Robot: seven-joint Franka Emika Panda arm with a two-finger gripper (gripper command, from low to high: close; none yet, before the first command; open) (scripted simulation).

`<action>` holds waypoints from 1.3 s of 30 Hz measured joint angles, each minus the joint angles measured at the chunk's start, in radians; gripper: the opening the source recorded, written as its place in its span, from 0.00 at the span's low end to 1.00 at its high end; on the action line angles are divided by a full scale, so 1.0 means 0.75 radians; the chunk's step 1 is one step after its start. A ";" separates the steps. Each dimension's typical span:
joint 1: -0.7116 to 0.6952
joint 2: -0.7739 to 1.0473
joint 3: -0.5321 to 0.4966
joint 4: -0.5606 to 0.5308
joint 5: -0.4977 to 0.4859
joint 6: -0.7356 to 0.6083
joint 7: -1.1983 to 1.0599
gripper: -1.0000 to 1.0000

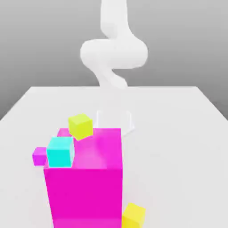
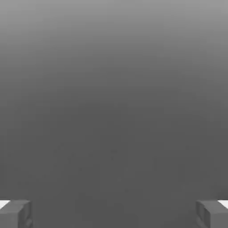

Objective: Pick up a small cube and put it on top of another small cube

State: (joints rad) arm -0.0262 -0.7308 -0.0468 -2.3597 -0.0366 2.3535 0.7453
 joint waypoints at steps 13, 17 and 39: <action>-0.236 0.582 -0.485 -0.475 -0.194 0.447 -0.532 0.50; -0.292 0.826 -0.681 -0.642 -0.125 0.624 -0.828 0.50; -0.640 1.122 -0.339 -0.685 0.316 0.830 -1.259 0.00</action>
State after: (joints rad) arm -0.5059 0.1108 -0.3009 -2.8736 0.2008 2.9758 -0.1992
